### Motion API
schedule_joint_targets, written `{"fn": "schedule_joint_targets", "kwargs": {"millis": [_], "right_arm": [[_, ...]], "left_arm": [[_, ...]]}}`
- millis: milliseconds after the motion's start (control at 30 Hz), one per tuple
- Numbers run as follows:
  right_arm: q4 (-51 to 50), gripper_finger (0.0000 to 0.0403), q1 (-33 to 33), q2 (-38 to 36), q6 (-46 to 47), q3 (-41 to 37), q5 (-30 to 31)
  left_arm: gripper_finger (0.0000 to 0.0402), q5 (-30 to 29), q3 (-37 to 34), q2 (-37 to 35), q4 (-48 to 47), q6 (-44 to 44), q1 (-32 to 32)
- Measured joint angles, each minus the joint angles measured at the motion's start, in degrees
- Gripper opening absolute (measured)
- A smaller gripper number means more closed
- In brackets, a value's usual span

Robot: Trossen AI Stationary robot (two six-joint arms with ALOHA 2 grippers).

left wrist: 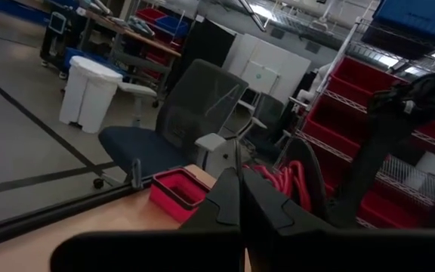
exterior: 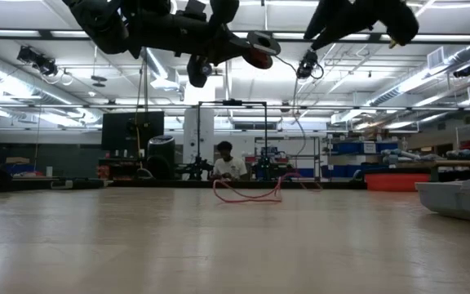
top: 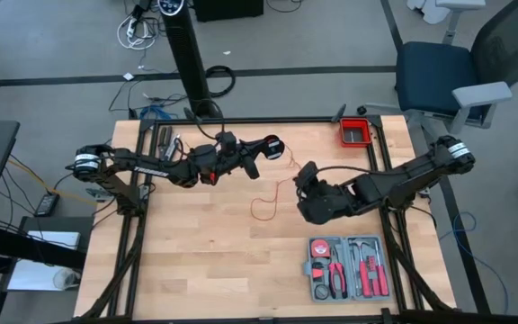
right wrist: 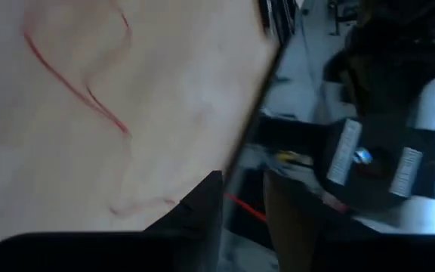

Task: Coil cords
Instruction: Coil the wire

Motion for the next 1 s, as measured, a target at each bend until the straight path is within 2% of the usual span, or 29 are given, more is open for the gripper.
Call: {"fn": "schedule_joint_targets", "kwargs": {"millis": [100,400,467,600,867,1000], "right_arm": [[-0.02,0.0090,-0.89,0.03,-6.54,0.00,3.39],[0.74,0.0084,-5.60,1.83,-19.78,-0.43,4.22],[3.61,0.0084,-6.00,1.73,-19.29,-0.48,4.94],[11.73,0.0081,-7.10,-0.25,-9.54,-0.44,5.34],[12.55,0.0070,-13.36,-8.53,12.54,-0.37,-22.68],[14.07,0.0065,-16.29,-11.68,19.02,-0.39,-32.53]], "left_arm": [[0.0003,0.02,0.00,0.00,0.15,0.00,-0.02],[0.0004,2.39,0.00,0.00,1.79,-1.90,-0.02],[0.0004,2.61,0.00,0.00,2.09,-1.87,-0.05],[0.0004,5.74,0.00,0.00,2.06,1.40,0.00],[0.0004,15.14,0.00,0.00,1.59,17.38,0.02],[0.0004,20.24,0.00,-0.02,0.90,24.81,0.02]]}}
